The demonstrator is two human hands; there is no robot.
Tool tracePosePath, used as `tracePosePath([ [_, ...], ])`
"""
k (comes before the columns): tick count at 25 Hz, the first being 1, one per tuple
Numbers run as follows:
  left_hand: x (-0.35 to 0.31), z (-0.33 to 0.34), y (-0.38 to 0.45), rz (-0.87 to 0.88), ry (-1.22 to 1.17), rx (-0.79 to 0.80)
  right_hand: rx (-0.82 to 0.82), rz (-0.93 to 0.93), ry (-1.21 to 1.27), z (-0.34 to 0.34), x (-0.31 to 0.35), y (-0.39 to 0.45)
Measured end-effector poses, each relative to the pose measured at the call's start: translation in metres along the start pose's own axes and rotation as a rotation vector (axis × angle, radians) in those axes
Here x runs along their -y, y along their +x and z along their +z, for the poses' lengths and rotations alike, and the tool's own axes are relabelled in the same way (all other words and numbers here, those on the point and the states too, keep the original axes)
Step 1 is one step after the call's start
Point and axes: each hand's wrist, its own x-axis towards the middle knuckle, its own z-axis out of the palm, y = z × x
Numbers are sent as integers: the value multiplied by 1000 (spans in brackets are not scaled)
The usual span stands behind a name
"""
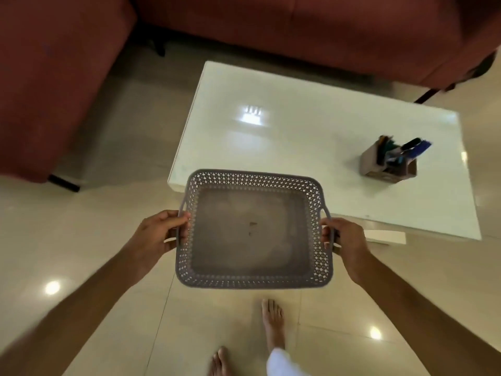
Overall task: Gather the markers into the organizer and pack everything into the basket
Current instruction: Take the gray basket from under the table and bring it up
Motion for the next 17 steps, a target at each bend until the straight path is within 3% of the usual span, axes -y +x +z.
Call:
tracePosePath([
  [4,-64,42,67,115,48,1,25,-40,-2,-14,70,48],
  [9,-98,92,172,163,145,-14,19,18,121,-11,108,147],
  [17,-122,119,254,6,172,-80,-1,77,212,-15,122,215],
])
